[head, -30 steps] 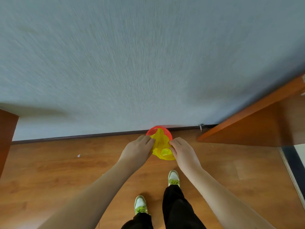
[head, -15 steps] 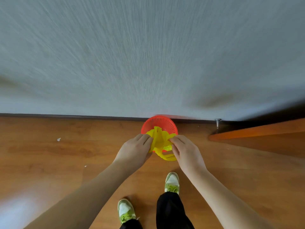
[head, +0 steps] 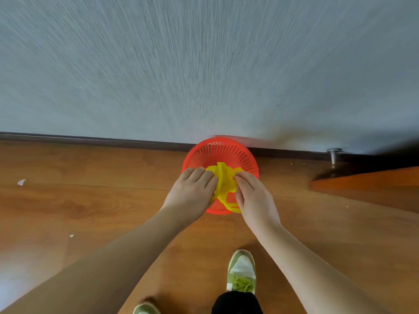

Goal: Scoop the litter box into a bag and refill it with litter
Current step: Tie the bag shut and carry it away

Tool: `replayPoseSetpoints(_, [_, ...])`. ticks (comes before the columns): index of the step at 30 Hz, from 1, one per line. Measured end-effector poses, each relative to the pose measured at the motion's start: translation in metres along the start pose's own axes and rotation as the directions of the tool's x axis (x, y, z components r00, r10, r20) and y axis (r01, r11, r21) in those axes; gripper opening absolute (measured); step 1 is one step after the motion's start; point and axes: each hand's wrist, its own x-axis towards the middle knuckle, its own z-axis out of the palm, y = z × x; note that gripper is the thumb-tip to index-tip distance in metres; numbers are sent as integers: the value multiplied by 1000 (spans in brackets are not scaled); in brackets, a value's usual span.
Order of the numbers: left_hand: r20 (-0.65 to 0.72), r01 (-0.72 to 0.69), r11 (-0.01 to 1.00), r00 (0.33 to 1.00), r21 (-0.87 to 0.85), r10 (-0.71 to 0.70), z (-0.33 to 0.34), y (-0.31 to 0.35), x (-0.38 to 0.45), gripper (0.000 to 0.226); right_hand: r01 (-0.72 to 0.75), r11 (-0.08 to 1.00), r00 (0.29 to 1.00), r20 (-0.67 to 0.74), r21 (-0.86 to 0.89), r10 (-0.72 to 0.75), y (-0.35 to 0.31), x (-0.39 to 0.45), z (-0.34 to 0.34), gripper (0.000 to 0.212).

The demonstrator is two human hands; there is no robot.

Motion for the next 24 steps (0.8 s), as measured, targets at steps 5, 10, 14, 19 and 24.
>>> replayPoseSetpoints(5, [6, 56, 996, 998, 64, -56, 56, -4, -1, 34, -31, 999, 999, 17, -28, 32, 22, -4, 48, 37])
replayPoseSetpoints(10, [81, 103, 992, 991, 72, -109, 82, -11, 5, 37, -122, 990, 987, 101, -66, 128, 26, 2, 78, 48])
replayPoseSetpoints(14, [142, 180, 982, 972, 58, -187, 90, -15, 11, 37, -143, 987, 979, 137, -78, 153, 24, 3, 87, 48])
replayPoseSetpoints(19, [249, 219, 974, 942, 56, -226, 80, -12, 8, 66, -84, 982, 990, 96, -166, 101, 20, -6, 76, 39])
replayPoseSetpoints(24, [351, 218, 969, 904, 112, -244, 53, -7, -6, 79, -117, 949, 968, 178, -294, 175, 7, -15, 52, 50])
